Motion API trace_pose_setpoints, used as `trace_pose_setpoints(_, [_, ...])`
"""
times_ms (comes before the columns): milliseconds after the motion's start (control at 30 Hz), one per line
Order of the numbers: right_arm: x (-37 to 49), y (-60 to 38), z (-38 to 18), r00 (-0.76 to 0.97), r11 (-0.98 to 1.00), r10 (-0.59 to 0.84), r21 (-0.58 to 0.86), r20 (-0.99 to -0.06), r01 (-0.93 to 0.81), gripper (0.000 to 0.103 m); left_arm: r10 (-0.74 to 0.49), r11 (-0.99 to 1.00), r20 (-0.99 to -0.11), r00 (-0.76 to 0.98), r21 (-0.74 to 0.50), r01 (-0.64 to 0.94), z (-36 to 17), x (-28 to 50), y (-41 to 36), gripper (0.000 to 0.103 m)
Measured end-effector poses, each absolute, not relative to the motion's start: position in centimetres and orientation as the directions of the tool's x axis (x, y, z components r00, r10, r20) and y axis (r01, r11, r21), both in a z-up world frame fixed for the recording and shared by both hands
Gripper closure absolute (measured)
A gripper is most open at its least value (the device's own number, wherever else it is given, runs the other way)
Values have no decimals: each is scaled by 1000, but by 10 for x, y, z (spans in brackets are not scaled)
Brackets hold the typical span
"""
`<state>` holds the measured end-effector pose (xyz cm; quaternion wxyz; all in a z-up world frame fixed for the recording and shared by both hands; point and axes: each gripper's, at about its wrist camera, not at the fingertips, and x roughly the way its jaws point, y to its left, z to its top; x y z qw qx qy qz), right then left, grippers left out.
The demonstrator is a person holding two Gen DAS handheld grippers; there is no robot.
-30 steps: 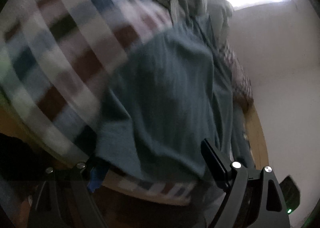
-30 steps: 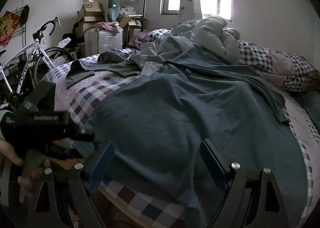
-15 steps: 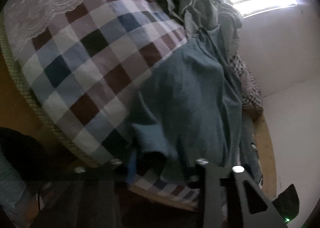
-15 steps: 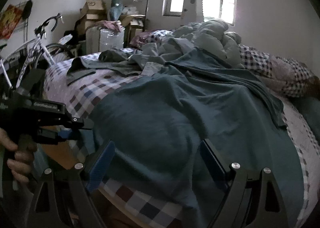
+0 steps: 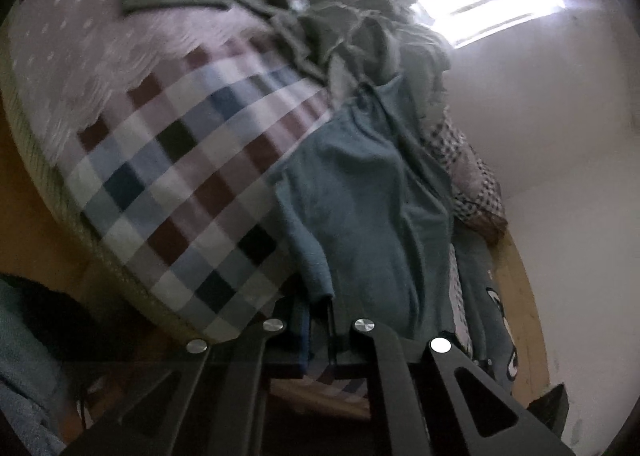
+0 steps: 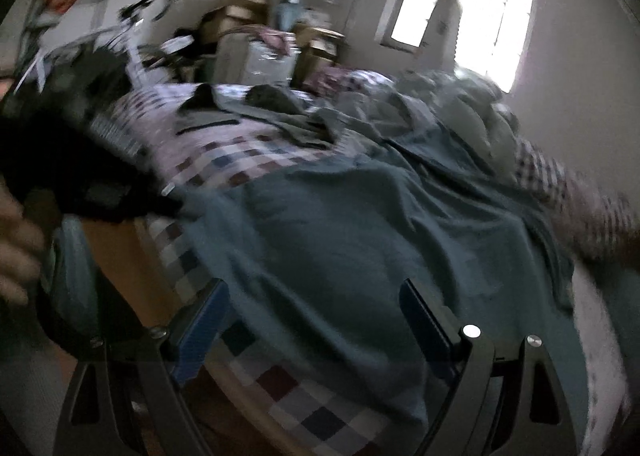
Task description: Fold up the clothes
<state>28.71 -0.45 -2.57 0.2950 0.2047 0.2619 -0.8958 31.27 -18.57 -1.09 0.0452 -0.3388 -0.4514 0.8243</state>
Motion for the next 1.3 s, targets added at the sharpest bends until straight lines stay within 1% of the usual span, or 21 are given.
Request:
trace_pose_setpoints(133, [306, -25, -39, -776, -606, -397, -495, -490, 623, 13, 386, -608, -486, -784, -773, 180, 7, 310, -184, 99])
trace_pose_setpoints(367, [313, -34, -50, -857, -562, -319, -648, -404, 514, 13, 360, -606, -411, -838, -786, 125, 39, 322, -197, 99])
trace_pose_setpoints(500, [317, -39, -56, -896, -530, -278, -722, -347, 444, 13, 372, -596, -384, -845, -797, 100, 53, 327, -201, 99])
trace_pose_setpoints(600, [320, -41, -54, -909, -539, -264, -733, -321, 416, 13, 394, -614, -374, -840, -787, 62, 69, 325, -195, 99])
trace_pose_setpoints(767, [334, -49, -39, -900, -568, -316, -699, -301, 434, 13, 406, -667, -364, -838, -745, 0, 96, 325, -182, 99])
trace_pose_setpoints(867, [334, -57, -37, -905, -573, -316, -702, -286, 422, 13, 404, -679, -360, -841, -734, -11, 104, 326, -181, 99])
trace_pose_setpoints(1033, [317, -47, -44, -926, -581, -216, -721, -311, 377, 14, 400, -673, -364, -841, -739, 0, 107, 324, -187, 99])
trace_pose_setpoints(1100, [308, -38, -49, -929, -579, -162, -730, -334, 363, 18, 398, -672, -362, -843, -741, 1, 109, 324, -188, 99])
trace_pose_setpoints(1167, [301, -26, -54, -930, -573, -106, -743, -351, 346, 29, 398, -670, -359, -844, -743, 0, 111, 323, -189, 99])
trace_pose_setpoints(1200, [298, -22, -56, -931, -572, -85, -748, -356, 338, 31, 400, -668, -356, -844, -744, -3, 112, 322, -189, 99])
trace_pose_setpoints(1233, [296, -17, -57, -931, -573, -62, -751, -360, 328, 38, 407, -668, -352, -843, -744, -11, 113, 321, -188, 99])
trace_pose_setpoints(1300, [292, -4, -58, -931, -577, -22, -756, -365, 310, 40, 412, -669, -351, -841, -743, -17, 116, 319, -187, 99])
